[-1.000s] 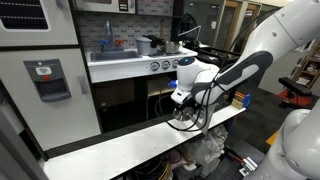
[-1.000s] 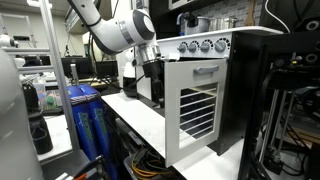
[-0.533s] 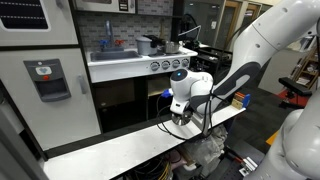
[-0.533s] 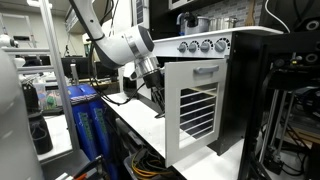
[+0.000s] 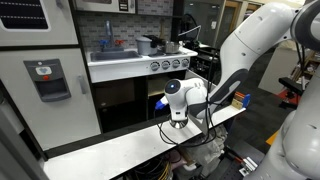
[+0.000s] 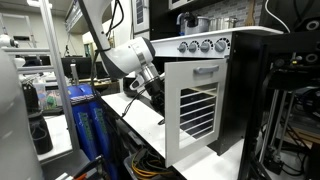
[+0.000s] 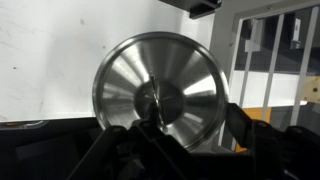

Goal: Open the kitchen cabinet, take the lid off the silver pot and put it in the kitchen cabinet

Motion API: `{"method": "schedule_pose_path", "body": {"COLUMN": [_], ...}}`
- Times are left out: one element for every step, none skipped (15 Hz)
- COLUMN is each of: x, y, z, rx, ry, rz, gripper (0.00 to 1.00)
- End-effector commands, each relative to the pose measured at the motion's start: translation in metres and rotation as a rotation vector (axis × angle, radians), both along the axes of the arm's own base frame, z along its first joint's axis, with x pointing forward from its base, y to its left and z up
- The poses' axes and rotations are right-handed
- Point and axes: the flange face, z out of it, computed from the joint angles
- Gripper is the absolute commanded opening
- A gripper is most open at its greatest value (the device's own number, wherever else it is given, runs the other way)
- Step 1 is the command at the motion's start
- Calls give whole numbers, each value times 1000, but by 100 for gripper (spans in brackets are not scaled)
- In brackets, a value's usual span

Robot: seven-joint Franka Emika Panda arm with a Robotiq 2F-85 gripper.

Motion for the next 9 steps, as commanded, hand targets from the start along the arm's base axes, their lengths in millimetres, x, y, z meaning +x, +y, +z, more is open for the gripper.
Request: {"method": "schedule_pose_path", "body": {"x": [15, 17, 20, 22, 24, 25, 26, 27, 27], "y": [-1, -2, -3, -5, -6, -8, -10, -11, -13], "z": [-10, -11, -12, -13, -14, -15, -16, -17, -18], "rx": [-95, -123, -152, -178, -200, -217, -238, -250, -268], "ry": [12, -4, -15, -27, -37, -44, -54, -58, -70], "rz": [152, 185, 221, 254, 284, 309, 332, 350, 369], "gripper": [44, 44, 44, 44, 44, 44, 44, 44, 44]}}
